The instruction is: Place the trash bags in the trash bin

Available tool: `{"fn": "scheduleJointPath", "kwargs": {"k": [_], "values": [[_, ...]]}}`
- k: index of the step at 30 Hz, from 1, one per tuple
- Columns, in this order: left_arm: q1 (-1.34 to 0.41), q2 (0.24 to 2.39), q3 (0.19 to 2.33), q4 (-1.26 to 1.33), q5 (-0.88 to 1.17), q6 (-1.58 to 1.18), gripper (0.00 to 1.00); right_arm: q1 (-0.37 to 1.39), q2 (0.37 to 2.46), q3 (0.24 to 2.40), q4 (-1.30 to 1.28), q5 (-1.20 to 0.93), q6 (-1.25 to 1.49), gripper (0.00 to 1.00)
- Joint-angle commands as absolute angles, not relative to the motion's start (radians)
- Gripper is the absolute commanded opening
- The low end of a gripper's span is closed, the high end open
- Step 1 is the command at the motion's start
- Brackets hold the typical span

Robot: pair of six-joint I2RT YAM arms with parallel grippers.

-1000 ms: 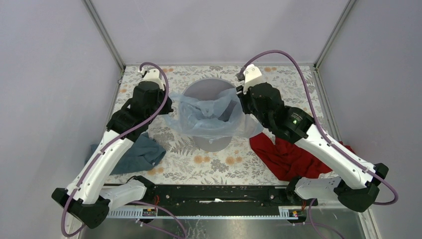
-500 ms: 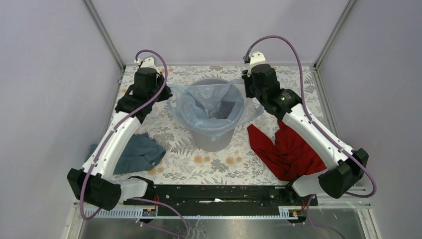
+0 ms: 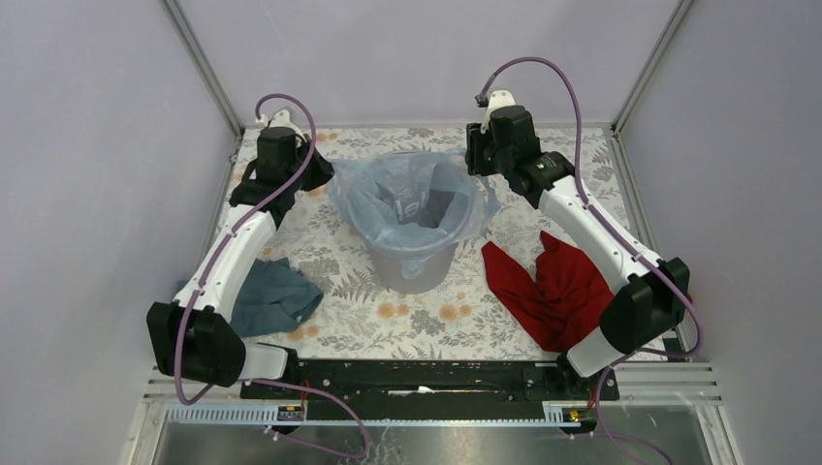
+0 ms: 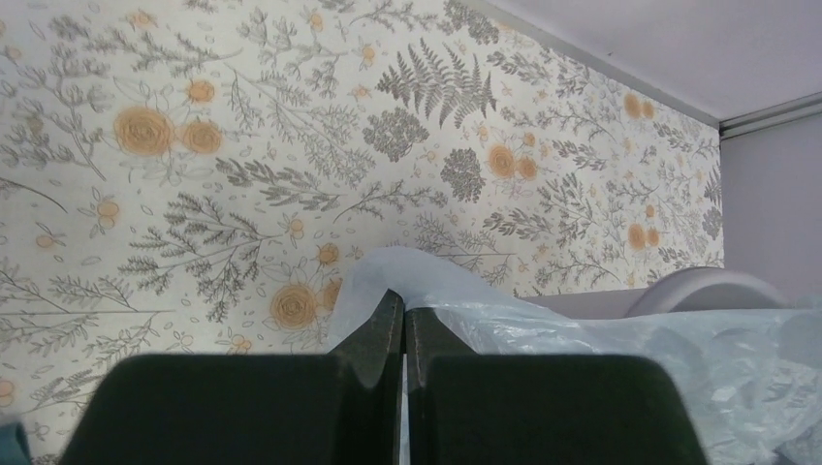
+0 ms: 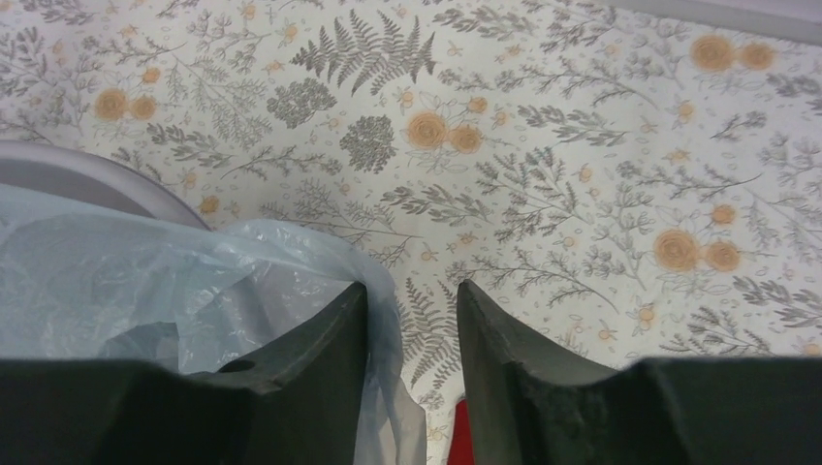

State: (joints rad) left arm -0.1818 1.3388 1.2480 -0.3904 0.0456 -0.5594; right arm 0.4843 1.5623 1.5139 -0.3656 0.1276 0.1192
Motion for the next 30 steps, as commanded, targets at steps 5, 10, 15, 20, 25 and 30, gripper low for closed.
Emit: {"fn": "scheduleJointPath", "kwargs": {"k": [5, 10, 15, 20, 25, 30], "values": [[-0.138, 1.376, 1.112, -0.224, 0.207, -0.676, 0.00, 0.476, 1.590, 1.532, -0.341, 0.048, 0.166, 0.71], [-0.139, 1.356, 1.018, -0.190, 0.254, -0.698, 0.00, 0.476, 1.581, 1.515, -0.348, 0.002, 0.187, 0.80], [-0.139, 1.330, 0.901, -0.147, 0.315, -0.723, 0.00, 0.474, 1.551, 1.486, -0.371, 0.002, 0.191, 0.93], [-0.140, 1.317, 0.837, -0.131, 0.330, -0.728, 0.00, 0.472, 1.491, 1.436, -0.393, 0.038, 0.196, 0.99], [-0.139, 1.301, 0.792, -0.134, 0.338, -0.725, 0.00, 0.451, 1.442, 1.354, -0.333, -0.027, 0.234, 1.00], [-0.139, 1.267, 0.750, -0.138, 0.342, -0.730, 0.00, 0.436, 1.427, 1.432, -0.421, -0.080, 0.279, 1.00]]}}
